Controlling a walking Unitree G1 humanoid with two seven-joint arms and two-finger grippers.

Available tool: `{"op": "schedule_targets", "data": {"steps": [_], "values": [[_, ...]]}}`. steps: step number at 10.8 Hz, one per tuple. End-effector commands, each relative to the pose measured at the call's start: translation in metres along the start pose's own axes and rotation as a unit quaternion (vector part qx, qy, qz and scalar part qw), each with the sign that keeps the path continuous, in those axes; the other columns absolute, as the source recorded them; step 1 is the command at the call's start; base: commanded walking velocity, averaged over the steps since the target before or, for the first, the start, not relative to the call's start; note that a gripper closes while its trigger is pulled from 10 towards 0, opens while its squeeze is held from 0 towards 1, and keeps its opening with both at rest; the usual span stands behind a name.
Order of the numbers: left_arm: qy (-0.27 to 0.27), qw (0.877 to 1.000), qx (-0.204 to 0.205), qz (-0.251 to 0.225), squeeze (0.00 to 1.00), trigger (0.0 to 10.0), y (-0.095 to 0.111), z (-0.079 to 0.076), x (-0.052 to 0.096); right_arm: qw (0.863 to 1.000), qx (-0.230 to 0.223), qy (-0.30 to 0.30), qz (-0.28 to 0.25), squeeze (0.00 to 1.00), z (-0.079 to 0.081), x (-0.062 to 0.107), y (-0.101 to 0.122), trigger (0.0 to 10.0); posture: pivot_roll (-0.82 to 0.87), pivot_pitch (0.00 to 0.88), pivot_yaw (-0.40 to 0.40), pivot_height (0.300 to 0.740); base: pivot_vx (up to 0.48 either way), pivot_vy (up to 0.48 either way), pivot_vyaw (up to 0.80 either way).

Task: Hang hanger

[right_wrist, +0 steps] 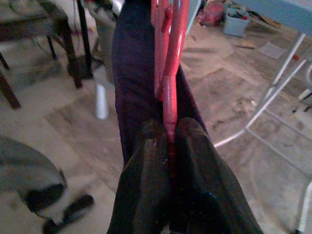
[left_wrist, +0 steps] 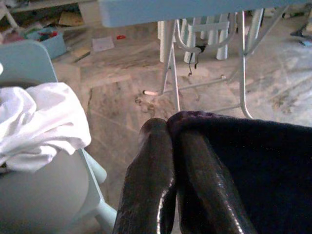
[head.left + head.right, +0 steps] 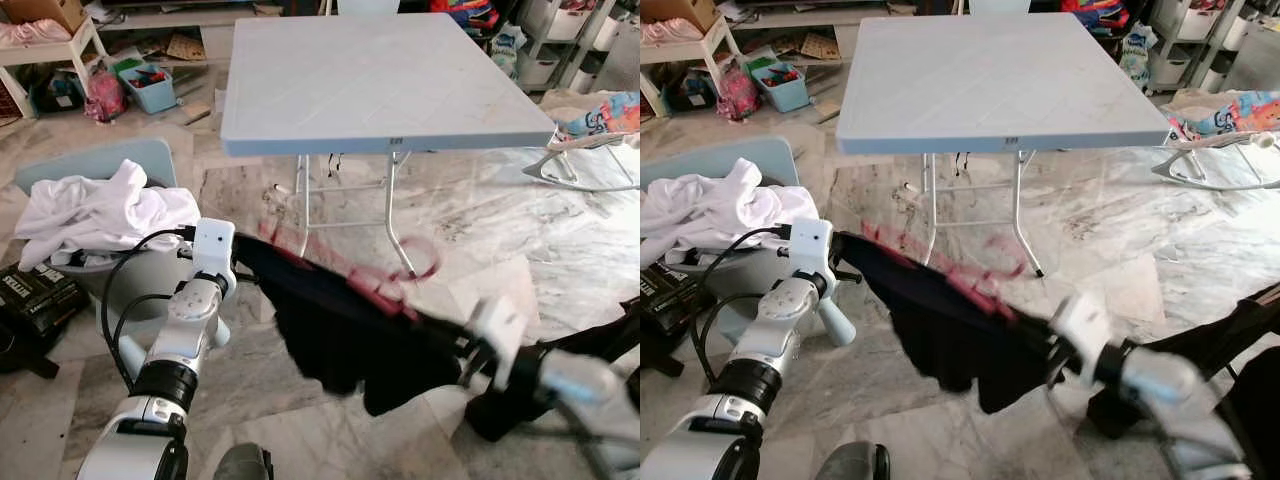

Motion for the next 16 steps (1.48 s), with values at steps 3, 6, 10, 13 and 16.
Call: {"op": "schedule_targets", "data": {"steps": [3,6,10,13,16], "values": [[0.083,0.996,0.01,0.015,0.0,0.0,-0.003,0.055,0.003,0.997,-0.035,-0.063,-0.018,0.0,-0.027,0.017,0.009,10.0,-0.1,0.0,0.022,0.74,0.0,0.0,0.0],[0.013,1.0,0.003,0.018,0.0,0.0,-0.008,0.01,0.003,0.985,-0.052,-0.123,-0.106,0.0,-0.027,-0.02,0.035,10.0,-0.1,0.0,0.023,0.74,0.0,0.0,0.0],[-0.113,0.992,-0.036,0.035,0.0,0.0,-0.019,-0.046,0.011,0.939,-0.123,-0.235,-0.218,0.0,-0.035,-0.06,0.071,10.0,-0.09,0.0,0.021,0.74,0.0,0.0,0.0],[-0.108,0.993,-0.039,0.027,0.0,0.0,-0.017,-0.043,0.013,0.945,-0.071,-0.26,-0.187,0.0,-0.036,-0.064,0.064,10.0,-0.08,0.0,0.018,0.74,0.0,0.0,0.0],[-0.02,0.999,-0.02,-0.024,0.0,3.6,-0.014,0.001,0.034,0.92,-0.054,-0.374,-0.107,0.0,-0.056,-0.037,0.015,10.0,-0.07,0.0,0.004,0.74,0.0,0.0,0.0]]}}
Point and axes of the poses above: a point about 5 cm out from each wrist's last joint towards the gripper, its own x axis pointing back from the gripper into the wrist, its own y axis along the axis of the wrist's last joint, z = x × y, the point moved 5 cm from there along -x, pointing out of the wrist towards the gripper, and after that the axes turned 9 degrees about -x, right-handed, at the moved point
